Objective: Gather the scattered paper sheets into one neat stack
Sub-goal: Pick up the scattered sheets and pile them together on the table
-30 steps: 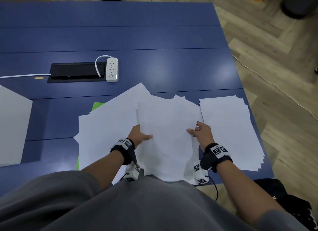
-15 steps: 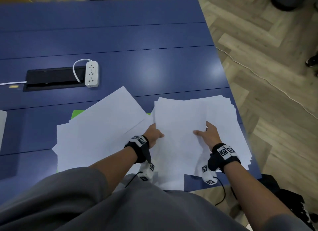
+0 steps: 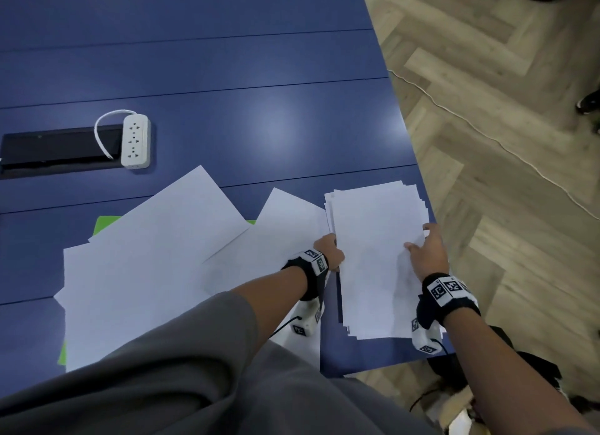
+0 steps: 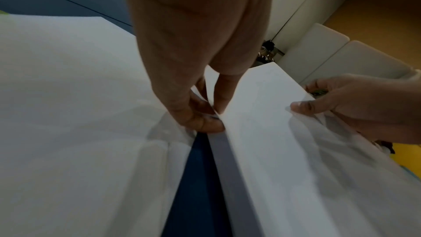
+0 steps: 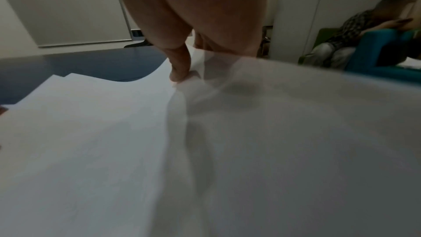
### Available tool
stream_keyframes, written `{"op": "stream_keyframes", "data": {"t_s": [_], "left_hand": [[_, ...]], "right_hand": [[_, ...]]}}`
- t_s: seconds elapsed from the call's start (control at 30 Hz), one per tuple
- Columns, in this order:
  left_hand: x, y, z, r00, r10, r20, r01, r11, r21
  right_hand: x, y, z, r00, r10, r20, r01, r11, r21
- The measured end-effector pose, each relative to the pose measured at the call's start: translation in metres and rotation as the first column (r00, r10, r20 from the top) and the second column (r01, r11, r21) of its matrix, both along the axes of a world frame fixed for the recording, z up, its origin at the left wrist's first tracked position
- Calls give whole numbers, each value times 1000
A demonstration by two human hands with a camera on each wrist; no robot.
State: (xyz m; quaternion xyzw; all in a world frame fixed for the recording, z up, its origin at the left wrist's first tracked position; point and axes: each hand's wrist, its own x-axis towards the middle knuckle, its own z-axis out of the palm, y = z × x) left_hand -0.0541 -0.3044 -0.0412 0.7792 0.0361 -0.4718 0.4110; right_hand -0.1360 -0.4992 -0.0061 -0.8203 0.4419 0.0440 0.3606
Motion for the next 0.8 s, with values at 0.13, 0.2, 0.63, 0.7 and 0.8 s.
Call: {"op": "stream_keyframes", "data": {"t_s": [0.13,0.2,0.63,0.7,0.8], "left_hand": [[-2,-14,-1,992,-39,121,29,996,88],[-5,-17,-3,986,-71,150,54,992,112],[4,9,9,853,-399,338,359,917,177],[12,28,13,834,-421,356,366,906,212],[14,62,22,754,-569,329,458,814,358]], "right_hand": [[-4,-8,-13,991,123,-52,-128,984,-120],[-6,-4,-20,960,167,-223,-216,951,-221],[4,54,-35,722,612,-323,-673,730,-123],[3,56,-38,699,615,-365,-693,709,-130],[4,61,-41,708,593,-383,-681,716,-152]]}}
